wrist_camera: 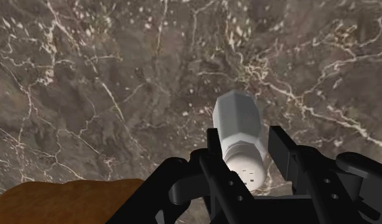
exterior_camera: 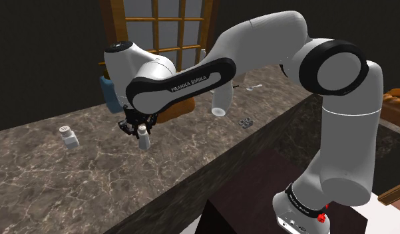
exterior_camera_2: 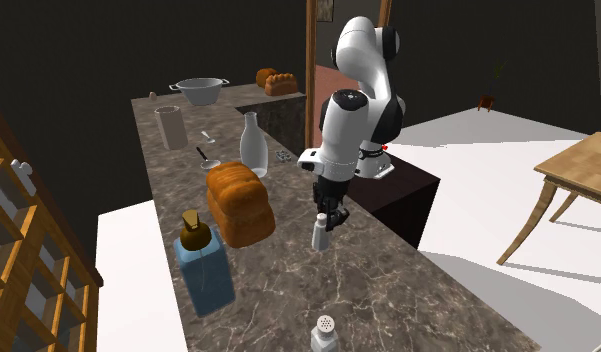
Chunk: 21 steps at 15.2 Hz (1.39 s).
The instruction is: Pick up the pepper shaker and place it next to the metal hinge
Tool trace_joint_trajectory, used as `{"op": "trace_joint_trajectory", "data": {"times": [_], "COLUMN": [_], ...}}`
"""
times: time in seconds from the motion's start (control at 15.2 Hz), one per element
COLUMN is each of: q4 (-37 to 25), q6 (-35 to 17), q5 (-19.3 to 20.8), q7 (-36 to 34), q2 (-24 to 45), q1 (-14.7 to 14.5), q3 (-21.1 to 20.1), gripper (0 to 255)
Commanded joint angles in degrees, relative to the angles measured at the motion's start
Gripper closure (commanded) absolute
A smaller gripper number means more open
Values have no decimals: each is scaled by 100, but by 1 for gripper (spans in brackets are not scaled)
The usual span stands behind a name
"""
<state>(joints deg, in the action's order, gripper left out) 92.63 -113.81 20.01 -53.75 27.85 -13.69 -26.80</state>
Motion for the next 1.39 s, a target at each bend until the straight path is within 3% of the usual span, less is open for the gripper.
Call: {"op": "trace_joint_trajectory", "data": {"times": [0.0,0.46,1.32], "q4": [2,2,-579], "q6": [1,1,832], "q5": [1,1,-201], "q7": [0,0,200], "q2": [1,2,-296], "q1": [1,1,7], "q3": [2,2,-95], "gripper": [255,255,255]}}
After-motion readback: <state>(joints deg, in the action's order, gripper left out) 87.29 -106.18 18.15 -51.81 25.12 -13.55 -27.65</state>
